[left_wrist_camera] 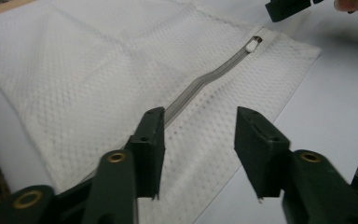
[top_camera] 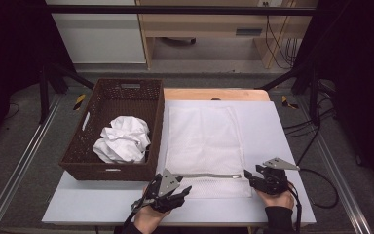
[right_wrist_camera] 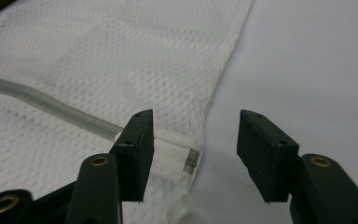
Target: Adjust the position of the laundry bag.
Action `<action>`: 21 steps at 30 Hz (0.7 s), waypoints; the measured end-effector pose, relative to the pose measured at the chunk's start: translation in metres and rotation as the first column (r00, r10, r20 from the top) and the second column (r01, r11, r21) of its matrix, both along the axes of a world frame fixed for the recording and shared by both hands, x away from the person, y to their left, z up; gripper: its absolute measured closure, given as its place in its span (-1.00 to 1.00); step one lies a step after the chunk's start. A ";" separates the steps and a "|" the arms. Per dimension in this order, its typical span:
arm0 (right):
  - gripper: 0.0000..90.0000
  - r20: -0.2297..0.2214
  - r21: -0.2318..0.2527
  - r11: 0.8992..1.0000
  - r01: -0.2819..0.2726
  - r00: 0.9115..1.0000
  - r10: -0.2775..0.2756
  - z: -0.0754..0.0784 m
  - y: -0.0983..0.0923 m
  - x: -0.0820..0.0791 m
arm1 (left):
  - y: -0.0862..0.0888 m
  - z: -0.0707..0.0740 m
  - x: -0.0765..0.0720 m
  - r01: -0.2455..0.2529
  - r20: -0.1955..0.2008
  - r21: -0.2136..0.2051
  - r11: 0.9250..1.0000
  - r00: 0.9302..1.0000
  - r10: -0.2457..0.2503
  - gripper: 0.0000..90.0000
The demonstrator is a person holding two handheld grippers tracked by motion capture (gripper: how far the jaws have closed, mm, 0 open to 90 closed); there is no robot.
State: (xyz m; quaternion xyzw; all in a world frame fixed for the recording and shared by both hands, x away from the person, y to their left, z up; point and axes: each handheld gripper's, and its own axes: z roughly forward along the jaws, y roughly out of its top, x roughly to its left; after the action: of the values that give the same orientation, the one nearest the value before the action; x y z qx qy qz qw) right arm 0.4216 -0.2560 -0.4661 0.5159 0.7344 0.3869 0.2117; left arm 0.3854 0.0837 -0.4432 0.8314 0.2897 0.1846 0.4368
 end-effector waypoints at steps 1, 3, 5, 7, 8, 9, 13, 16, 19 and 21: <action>-0.03 -0.003 0.008 1.000 0.006 1.000 -0.006 0.000 0.000 -0.002 | -0.005 0.000 0.000 0.006 0.021 0.007 1.000 1.000 -0.006 0.06; -0.05 0.013 0.023 1.000 0.001 1.000 -0.002 0.001 -0.001 -0.007 | -0.013 0.001 0.000 0.023 0.027 0.014 1.000 0.999 -0.023 0.02; -0.07 0.018 0.025 1.000 0.005 1.000 -0.005 0.001 -0.001 -0.011 | -0.021 0.000 0.001 0.025 0.031 0.020 0.999 0.999 -0.025 -0.06; -0.07 0.028 0.027 1.000 0.001 1.000 -0.002 0.002 -0.001 -0.014 | -0.029 -0.001 0.002 0.033 0.029 0.021 0.999 0.999 -0.034 -0.14; -0.07 0.028 0.028 1.000 0.000 1.000 -0.001 0.002 -0.001 -0.016 | -0.034 -0.001 0.002 0.038 0.027 0.022 0.999 0.999 -0.039 -0.18; -0.08 0.025 0.027 1.000 -0.001 1.000 0.000 0.002 -0.002 -0.017 | -0.038 -0.002 0.003 0.046 0.023 0.022 0.999 0.999 -0.046 -0.20; -0.09 0.013 0.026 1.000 -0.004 1.000 0.004 -0.001 -0.002 -0.022 | -0.054 -0.008 0.008 0.068 -0.019 0.007 0.998 0.997 -0.068 -0.28; -0.11 0.005 0.029 1.000 -0.008 1.000 0.008 -0.003 -0.002 -0.022 | -0.064 -0.013 0.010 0.084 -0.038 0.008 0.996 0.996 -0.083 -0.28; -0.13 -0.008 0.030 0.999 -0.014 1.000 0.014 -0.006 -0.002 -0.022 | -0.073 -0.020 0.010 0.085 -0.036 0.028 0.996 0.996 -0.084 -0.30; -0.15 -0.014 0.030 0.999 -0.016 1.000 0.017 -0.007 -0.001 -0.021 | -0.076 -0.024 0.011 0.091 -0.047 0.018 0.996 0.995 -0.090 -0.31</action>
State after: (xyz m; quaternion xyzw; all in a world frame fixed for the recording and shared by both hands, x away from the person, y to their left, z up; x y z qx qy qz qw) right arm 0.4007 -0.2573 -0.4732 0.5155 0.7343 0.3959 0.1957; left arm 0.3962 0.0072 -0.4669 0.8521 0.2599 0.1485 0.4293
